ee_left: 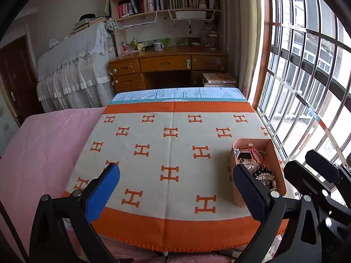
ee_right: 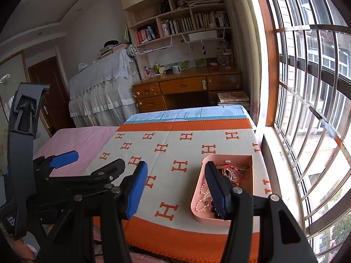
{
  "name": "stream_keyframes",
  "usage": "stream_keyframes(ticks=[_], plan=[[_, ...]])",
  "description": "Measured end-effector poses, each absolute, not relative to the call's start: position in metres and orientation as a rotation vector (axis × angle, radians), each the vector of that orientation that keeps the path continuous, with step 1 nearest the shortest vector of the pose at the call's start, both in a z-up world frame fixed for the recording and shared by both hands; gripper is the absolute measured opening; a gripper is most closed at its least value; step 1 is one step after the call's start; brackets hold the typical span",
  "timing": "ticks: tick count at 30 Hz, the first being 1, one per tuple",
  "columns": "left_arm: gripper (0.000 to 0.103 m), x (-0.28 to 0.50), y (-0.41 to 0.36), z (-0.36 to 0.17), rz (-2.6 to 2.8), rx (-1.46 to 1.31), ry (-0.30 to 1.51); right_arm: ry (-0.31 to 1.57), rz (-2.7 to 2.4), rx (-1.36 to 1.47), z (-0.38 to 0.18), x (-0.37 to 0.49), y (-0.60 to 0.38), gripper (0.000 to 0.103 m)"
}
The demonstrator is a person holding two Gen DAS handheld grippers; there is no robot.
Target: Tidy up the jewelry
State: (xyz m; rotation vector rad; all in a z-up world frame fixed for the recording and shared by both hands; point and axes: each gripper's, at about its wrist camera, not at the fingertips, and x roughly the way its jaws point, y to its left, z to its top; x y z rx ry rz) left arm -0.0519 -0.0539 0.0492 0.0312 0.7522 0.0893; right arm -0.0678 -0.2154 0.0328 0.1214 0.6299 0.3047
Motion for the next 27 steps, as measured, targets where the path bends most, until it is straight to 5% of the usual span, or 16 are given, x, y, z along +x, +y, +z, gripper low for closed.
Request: stream_keyframes(ticks=[27], plan=[[0.102, -0.054, -0.046, 0.046, 0.093, 0.018, 0.753, 0.630, 0.309, 0.113, 0.032, -0.070, -0.202, 0.056]])
